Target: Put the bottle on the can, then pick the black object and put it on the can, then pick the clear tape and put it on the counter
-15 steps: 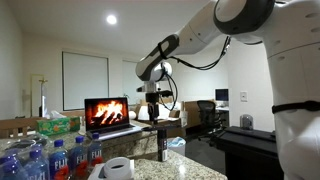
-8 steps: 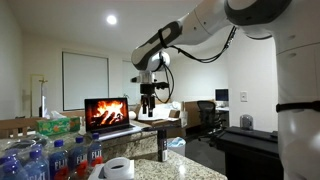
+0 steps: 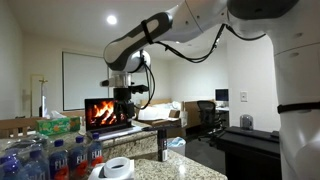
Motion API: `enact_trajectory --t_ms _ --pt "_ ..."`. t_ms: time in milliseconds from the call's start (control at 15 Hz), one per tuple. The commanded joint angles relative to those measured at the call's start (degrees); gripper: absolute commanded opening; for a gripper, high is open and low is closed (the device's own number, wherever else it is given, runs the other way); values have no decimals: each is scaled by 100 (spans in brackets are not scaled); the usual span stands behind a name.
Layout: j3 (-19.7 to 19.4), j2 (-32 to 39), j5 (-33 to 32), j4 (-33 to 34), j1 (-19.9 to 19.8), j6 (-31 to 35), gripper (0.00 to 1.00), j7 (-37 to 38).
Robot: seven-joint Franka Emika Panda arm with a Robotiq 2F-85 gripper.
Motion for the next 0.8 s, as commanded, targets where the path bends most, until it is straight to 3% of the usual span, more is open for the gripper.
enact_trajectory --t_ms 0,400,733 --pt "222 241 -55 -49 190 85 100 -87" --pt "475 486 4 -364 331 177 100 -29" --pt "528 207 34 -1082 336 414 100 145"
